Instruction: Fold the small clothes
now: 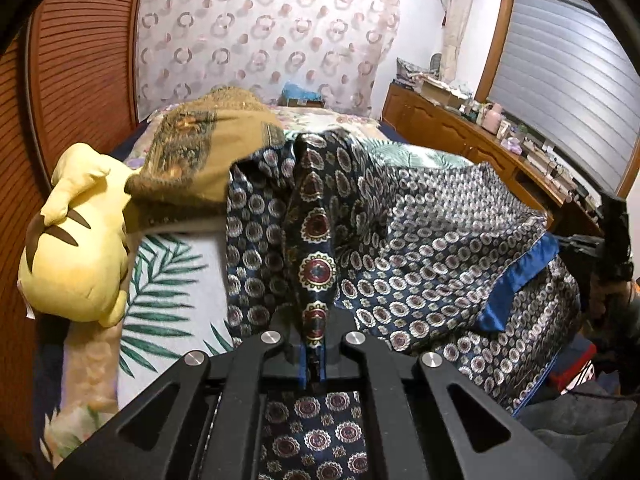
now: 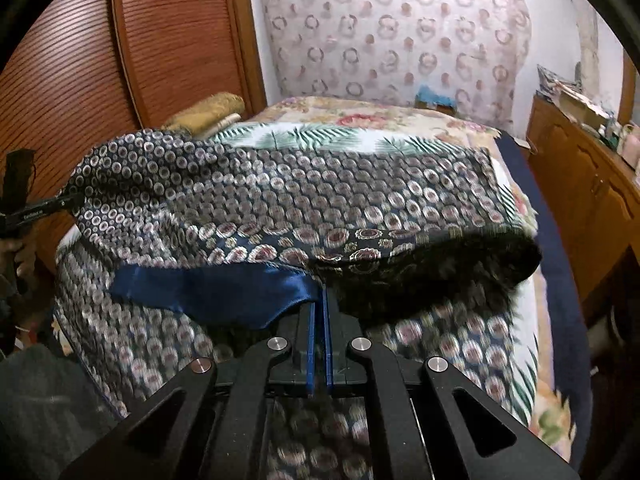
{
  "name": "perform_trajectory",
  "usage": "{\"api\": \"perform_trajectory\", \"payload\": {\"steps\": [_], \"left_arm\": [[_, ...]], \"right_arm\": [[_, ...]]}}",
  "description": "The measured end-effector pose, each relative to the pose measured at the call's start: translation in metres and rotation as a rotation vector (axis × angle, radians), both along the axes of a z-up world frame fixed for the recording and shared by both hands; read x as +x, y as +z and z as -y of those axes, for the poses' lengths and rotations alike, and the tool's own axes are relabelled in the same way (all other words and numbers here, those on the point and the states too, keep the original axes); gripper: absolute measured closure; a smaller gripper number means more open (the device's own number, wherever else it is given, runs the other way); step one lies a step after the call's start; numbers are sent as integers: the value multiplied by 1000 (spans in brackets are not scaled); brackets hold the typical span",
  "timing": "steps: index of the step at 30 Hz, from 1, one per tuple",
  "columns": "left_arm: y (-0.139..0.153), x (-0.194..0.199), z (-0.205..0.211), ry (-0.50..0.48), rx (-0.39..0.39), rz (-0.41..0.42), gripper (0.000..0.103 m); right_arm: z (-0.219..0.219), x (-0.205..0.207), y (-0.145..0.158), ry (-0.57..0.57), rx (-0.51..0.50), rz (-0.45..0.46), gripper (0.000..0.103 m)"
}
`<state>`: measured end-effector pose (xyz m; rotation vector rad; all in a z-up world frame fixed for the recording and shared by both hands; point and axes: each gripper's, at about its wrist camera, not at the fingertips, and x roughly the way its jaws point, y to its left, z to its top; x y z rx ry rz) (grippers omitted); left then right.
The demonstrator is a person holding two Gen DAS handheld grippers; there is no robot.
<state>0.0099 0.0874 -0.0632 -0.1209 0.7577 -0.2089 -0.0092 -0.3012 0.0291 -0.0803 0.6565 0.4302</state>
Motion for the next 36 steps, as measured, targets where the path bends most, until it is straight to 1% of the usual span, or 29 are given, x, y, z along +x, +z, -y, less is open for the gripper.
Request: {"api": "perform_trajectory", "payload": {"steps": [2, 5, 7, 8, 9, 10, 11, 13, 20, 21, 23, 24, 25, 26, 28, 31, 33, 36], "left_arm": [[-3, 0, 0, 1, 0, -4, 99], [-10, 2, 0, -4, -12, -16, 99], [-12, 3, 3, -4, -12, -22, 99], [-14, 3, 4, -3, -12, -25, 99], [-15, 3, 4, 0, -11, -28, 99], [-16, 4, 4, 4, -11, -31, 99], [-17, 4, 4, 6, -11, -33, 99], [-17, 4, 3, 10, -14, -35, 99], [-18, 5, 0, 8, -9, -37, 99], [-18, 5, 0, 5, -6, -37, 99], [-17, 4, 1, -6, -7, -36, 99], [-16, 3, 2, -12, -8, -35, 99], [-14, 2, 2, -15, -9, -29, 99], [-13, 1, 2, -16, -13, -25, 99], [-8, -3, 0, -22, -33, -17, 99], [1, -10, -3, -26, -55, -5, 99], [3, -13, -4, -29, -62, -4, 99], [4, -20, -7, -28, -65, -23, 99]], "right_arm": [[6, -6, 3, -27, -5, -6, 98], [17, -15, 15, -78, -23, 9, 90], [26, -19, 21, -113, -33, 21, 74], [32, -20, 25, -130, -28, 29, 69], [36, -21, 29, -142, -21, 36, 59], [41, -20, 31, -155, -14, 41, 50], [44, -17, 33, -170, -10, 45, 48], [52, 0, 26, -207, -12, 37, 48], [67, 63, -4, -353, -37, -78, 48], [68, 67, -6, -357, -31, -87, 50], [68, 73, -10, -366, -50, -94, 64], [69, 74, -11, -359, -48, -101, 77], [70, 75, -11, -347, -34, -109, 92], [71, 76, -9, -332, -15, -114, 99], [74, 69, -3, -300, 10, -99, 102], [76, 48, 11, -278, 36, -57, 102], [75, 26, 24, -265, 42, -18, 102], [78, -8, 37, -253, 36, 5, 102]]}}
